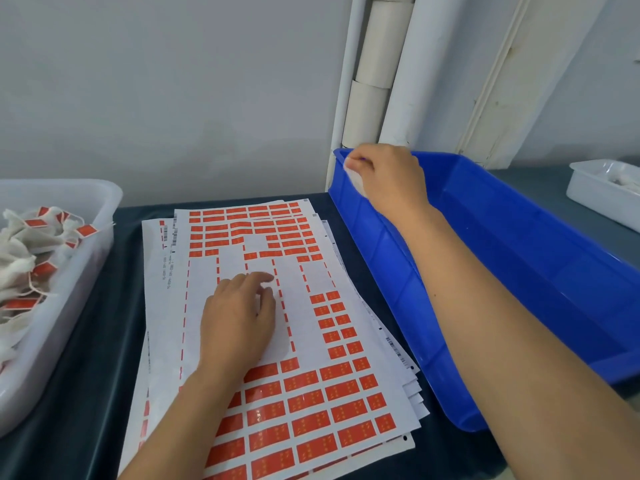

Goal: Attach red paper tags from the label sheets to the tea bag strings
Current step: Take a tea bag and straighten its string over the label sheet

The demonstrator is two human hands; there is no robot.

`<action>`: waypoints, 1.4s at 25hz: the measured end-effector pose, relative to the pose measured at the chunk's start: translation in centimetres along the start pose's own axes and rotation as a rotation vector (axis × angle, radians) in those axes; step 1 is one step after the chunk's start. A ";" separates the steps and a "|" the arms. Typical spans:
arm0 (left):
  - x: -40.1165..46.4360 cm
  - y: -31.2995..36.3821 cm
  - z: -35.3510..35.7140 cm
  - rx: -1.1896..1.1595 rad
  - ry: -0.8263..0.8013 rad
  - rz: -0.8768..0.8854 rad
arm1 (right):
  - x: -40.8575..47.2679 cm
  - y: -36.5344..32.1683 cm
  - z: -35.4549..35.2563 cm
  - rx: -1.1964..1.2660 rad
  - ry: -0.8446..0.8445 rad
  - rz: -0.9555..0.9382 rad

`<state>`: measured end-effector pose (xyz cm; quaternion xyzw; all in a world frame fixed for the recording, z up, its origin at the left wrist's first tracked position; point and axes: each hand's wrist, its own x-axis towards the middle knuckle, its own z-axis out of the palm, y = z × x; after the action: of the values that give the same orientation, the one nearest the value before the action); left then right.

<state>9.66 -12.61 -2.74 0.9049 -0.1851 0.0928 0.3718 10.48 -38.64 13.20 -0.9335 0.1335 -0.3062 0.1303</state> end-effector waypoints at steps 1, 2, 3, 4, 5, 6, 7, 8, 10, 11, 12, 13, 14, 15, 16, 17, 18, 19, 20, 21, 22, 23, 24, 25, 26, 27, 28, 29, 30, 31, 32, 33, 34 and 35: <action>0.1 0.0 -0.2 -0.132 0.011 -0.052 | 0.0 -1.3 -0.2 0.075 -0.105 -0.045; 0.1 0.1 -0.5 -0.260 0.018 -0.095 | -0.2 -2.6 -0.1 0.153 -0.227 -0.085; 0.1 0.3 -0.9 -0.372 0.017 -0.112 | -0.7 -3.9 0.3 0.212 -0.347 -0.124; 0.1 0.5 -1.3 -0.460 0.008 -0.109 | -1.4 -5.1 1.1 0.250 -0.450 -0.159; 0.0 0.6 -1.6 -0.527 -0.011 -0.098 | -2.3 -6.2 2.2 0.279 -0.529 -0.188; 0.0 0.4 -1.8 -0.566 -0.034 -0.087 | -3.3 -7.2 3.6 0.318 -0.591 -0.204; 0.1 0.1 -1.9 -0.579 -0.056 -0.081 | -4.3 -7.9 4.9 0.361 -0.638 -0.209; 0.2 -0.2 -1.7 -0.561 -0.060 -0.088 | -5.4 -8.5 6.2 0.403 -0.669 -0.209; 0.6 -0.8 -1.6 -0.511 -0.019 -0.150 | -7.4 -9.0 8.6 0.483 -0.648 -0.162; 0.8 -1.2 -1.6 -0.508 0.021 -0.184 | -8.5 -9.1 9.6 0.530 -0.601 -0.112; 0.9 -1.5 -1.6 -0.526 0.050 -0.211 | -9.7 -9.1 10.6 0.589 -0.547 -0.043; 1.1 -1.7 -1.6 -0.544 0.070 -0.226 | -10.9 -8.9 11.4 0.660 -0.498 0.032; 1.3 -1.9 -1.7 -0.552 0.082 -0.232 | -12.0 -8.7 12.2 0.729 -0.455 0.098; 1.3 -2.1 -1.6 -0.550 0.085 -0.234 | -13.0 -8.5 12.8 0.788 -0.419 0.150; 1.3 -2.1 -1.6 -0.550 0.083 -0.237 | -13.6 -8.4 13.2 0.837 -0.393 0.189; 1.3 -2.1 -1.5 -0.555 0.077 -0.237 | -14.0 -8.1 13.5 0.887 -0.376 0.219; 1.3 -2.1 -1.5 -0.564 0.066 -0.238 | -14.1 -7.8 13.6 0.930 -0.365 0.241; 1.2 -2.0 -1.6 -0.579 0.053 -0.235 | -14.1 -7.6 13.5 0.957 -0.354 0.255; 1.2 -2.0 -1.7 -0.597 0.041 -0.227 | -14.1 -7.4 13.4 0.962 -0.336 0.259; 1.2 -2.0 -1.8 -0.612 0.030 -0.209 | -14.1 -7.2 13.4 0.955 -0.314 0.260; 1.3 -2.1 -1.8 -0.628 0.018 -0.196 | -14.0 -7.2 13.4 0.951 -0.288 0.269; 1.3 -2.2 -1.9 -0.644 0.000 -0.189 | -14.0 -7.1 13.4 0.953 -0.260 0.290; 1.3 -2.2 -2.0 -0.661 -0.023 -0.185 | -14.0 -7.1 13.4 0.955 -0.235 0.314; 1.3 -2.3 -2.0 -0.677 -0.039 -0.180 | -14.0 -7.0 13.4 0.953 -0.215 0.336; 1.3 -2.3 -2.0 -0.693 -0.042 -0.179 | -14.0 -7.0 13.4 0.950 -0.206 0.355; 1.3 -2.4 -1.9 -0.702 -0.035 -0.181 | -14.0 -7.0 13.4 0.952 -0.209 0.369; 1.2 -2.4 -1.9 -0.702 -0.027 -0.183 | -14.0 -7.0 13.3 0.960 -0.220 0.373; 1.2 -2.4 -1.9 -0.696 -0.020 -0.186 | -14.1 -7.0 13.3 0.969 -0.237 0.369; 1.2 -2.4 -1.9 -0.692 -0.011 -0.198 | -14.1 -7.0 13.2 0.971 -0.252 0.361; 1.3 -2.4 -1.9 -0.694 -0.003 -0.214 | -14.2 -7.0 13.1 0.965 -0.260 0.356; 1.3 -2.3 -2.0 -0.697 -0.001 -0.227 | -14.2 -7.1 13.1 0.955 -0.257 0.358; 1.3 -2.3 -2.1 -0.691 -0.006 -0.231 | -14.2 -7.2 13.0 0.945 -0.246 0.364; 1.2 -2.1 -2.3 -0.677 -0.022 -0.221 | -14.2 -7.2 13.0 0.935 -0.234 0.367; 1.1 -1.9 -2.4 -0.656 -0.049 -0.201 | -14.2 -7.3 13.0 0.926 -0.221 0.365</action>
<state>11.34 -9.96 -1.92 0.7529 -0.1238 -0.0307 0.6457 8.58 -25.05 -2.20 -0.7661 0.1303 -0.2050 0.5951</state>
